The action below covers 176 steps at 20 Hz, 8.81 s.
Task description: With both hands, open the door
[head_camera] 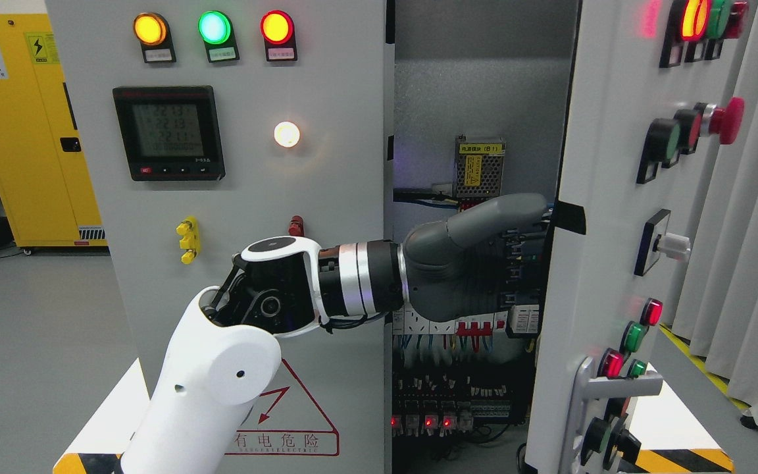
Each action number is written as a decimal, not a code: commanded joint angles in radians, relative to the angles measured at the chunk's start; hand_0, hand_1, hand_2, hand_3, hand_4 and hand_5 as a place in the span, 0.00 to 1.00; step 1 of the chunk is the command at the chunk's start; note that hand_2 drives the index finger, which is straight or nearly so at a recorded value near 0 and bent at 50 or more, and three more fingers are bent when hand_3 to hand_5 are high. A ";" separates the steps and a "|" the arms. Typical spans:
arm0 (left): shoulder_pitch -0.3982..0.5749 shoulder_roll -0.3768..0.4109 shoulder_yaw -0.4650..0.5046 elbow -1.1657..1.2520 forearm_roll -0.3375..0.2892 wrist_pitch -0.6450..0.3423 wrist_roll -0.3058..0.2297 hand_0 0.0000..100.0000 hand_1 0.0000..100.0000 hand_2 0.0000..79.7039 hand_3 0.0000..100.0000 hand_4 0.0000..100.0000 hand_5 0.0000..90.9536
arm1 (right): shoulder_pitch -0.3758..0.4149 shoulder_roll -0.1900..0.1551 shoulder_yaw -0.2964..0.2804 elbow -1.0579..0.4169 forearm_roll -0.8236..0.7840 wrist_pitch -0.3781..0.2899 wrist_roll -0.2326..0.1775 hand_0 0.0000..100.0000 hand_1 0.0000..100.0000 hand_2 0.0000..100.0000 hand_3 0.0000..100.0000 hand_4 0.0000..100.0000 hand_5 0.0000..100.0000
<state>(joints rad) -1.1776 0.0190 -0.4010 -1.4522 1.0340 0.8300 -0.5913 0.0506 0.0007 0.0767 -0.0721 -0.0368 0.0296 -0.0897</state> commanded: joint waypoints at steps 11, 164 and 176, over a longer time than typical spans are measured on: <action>-0.005 -0.151 -0.082 0.021 -0.044 -0.012 0.002 0.12 0.56 0.00 0.00 0.00 0.00 | 0.003 0.025 0.000 0.000 0.000 0.001 -0.001 0.00 0.50 0.04 0.00 0.00 0.00; 1.245 0.044 0.168 1.333 -0.703 -0.919 0.441 0.12 0.56 0.00 0.00 0.00 0.00 | 0.149 0.085 0.175 -1.994 -0.006 -0.171 -0.005 0.00 0.50 0.04 0.00 0.00 0.00; 1.247 0.032 0.174 1.334 -0.698 -0.911 0.439 0.12 0.56 0.00 0.00 0.00 0.00 | -0.162 0.104 0.199 -1.956 0.029 0.049 -0.004 0.00 0.50 0.04 0.00 0.00 0.00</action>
<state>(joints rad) 0.0683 0.0584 -0.2302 -0.1234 0.3343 -0.0860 -0.1493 0.0097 0.0829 0.2505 -1.9251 -0.0121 0.0381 -0.1014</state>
